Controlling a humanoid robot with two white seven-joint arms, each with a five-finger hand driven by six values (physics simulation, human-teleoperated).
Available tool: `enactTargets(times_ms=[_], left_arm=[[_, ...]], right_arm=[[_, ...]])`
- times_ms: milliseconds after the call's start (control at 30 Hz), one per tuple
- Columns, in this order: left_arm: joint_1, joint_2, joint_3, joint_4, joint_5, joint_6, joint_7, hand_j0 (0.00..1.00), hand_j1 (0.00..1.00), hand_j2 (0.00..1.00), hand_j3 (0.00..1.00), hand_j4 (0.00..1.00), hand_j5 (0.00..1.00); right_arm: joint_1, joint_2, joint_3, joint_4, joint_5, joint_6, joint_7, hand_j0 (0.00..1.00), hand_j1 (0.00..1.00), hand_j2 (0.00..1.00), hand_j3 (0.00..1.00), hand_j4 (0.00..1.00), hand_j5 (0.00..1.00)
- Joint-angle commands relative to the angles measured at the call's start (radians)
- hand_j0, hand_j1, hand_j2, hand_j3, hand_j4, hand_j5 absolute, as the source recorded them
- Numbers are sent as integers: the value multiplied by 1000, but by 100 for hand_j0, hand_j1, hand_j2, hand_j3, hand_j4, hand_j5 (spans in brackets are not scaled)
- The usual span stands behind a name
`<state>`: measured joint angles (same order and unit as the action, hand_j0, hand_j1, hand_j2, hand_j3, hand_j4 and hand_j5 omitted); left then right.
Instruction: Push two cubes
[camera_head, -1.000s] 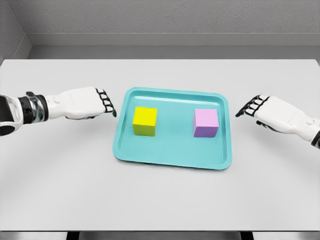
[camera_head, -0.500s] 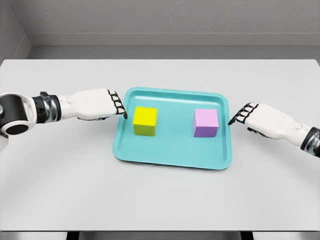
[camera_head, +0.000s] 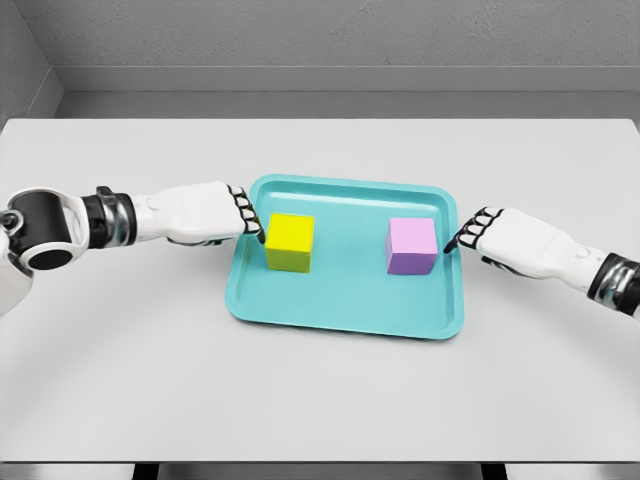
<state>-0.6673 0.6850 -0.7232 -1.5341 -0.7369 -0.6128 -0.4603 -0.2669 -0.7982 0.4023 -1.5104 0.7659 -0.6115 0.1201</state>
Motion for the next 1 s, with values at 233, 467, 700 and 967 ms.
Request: enactTargets(times_ms=[233,467,700,967], left_arm=[[-2,-19,2,0,5,2,-17,71,71,71,71,71,71],[-5,-54,2,0,4,2,-38,71,71,71,71,71,71],[-14,-58,2,-1,4,2,-40,71,71,71,71,71,71],[-15,-79,2,-1,5,2,-47,71,71,71,71,71,71]], right_arm=[[-6,28,13,1,-4,1,24,67,67,67,67,67,67],[-20,53,18,6,1,1,39,67,67,67,67,67,67],[-40,73,27,25,10,1,42,67,67,67,67,67,67],[-61,93,53,36,15,1,58,67,67,67,67,67,67]])
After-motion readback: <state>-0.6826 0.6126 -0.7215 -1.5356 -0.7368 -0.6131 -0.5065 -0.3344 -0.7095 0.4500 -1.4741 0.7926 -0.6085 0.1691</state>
